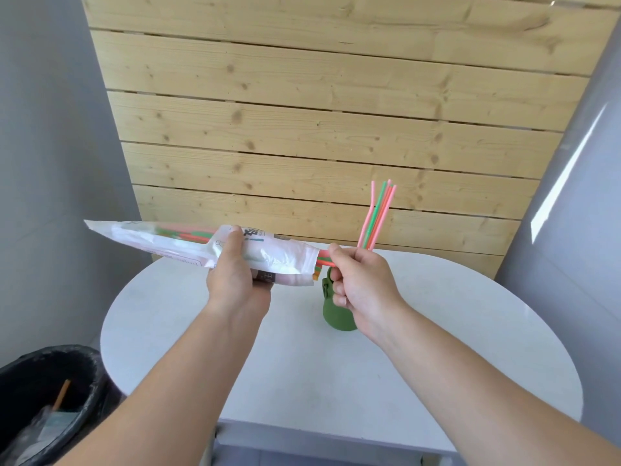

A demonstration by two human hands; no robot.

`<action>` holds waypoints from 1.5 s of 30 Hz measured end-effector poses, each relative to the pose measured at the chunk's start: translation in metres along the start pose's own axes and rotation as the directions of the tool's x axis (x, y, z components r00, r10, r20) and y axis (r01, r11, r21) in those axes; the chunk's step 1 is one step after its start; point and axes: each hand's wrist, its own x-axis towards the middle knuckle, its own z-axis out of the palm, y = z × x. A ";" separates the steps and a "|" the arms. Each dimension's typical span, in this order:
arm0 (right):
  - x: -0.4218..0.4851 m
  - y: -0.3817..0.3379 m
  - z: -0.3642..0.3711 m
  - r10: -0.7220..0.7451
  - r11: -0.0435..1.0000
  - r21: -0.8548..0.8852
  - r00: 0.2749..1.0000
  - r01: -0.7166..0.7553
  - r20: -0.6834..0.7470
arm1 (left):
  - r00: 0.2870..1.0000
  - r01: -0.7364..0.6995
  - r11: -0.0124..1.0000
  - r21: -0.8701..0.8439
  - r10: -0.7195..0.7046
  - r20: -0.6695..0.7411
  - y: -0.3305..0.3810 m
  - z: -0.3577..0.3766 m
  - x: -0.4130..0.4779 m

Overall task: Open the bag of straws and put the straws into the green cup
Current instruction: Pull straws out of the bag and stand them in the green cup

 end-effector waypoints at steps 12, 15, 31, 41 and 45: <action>0.002 -0.002 -0.005 -0.097 0.995 0.005 0.995 0.097 -0.003 | 0.998 0.060 0.996 -0.059 -0.062 -0.031 0.000 -0.001 0.001; 0.005 -0.008 -0.011 -0.136 0.990 -0.034 0.990 0.137 0.030 | 0.996 0.081 0.993 -0.085 -0.085 -0.040 0.003 -0.002 0.002; 0.022 -0.062 -0.079 -0.212 0.975 -0.041 0.972 0.217 0.099 | 0.989 0.106 0.979 -0.176 -0.122 -0.085 0.008 -0.005 0.011; 0.015 -0.084 -0.119 -0.224 0.973 -0.048 0.974 0.226 0.030 | 0.988 0.089 0.979 -0.184 -0.111 -0.110 0.012 -0.008 0.016; 0.010 -0.088 -0.135 -0.234 0.968 -0.094 0.972 0.232 -0.010 | 0.987 0.090 0.979 -0.181 -0.112 -0.115 0.010 -0.009 0.016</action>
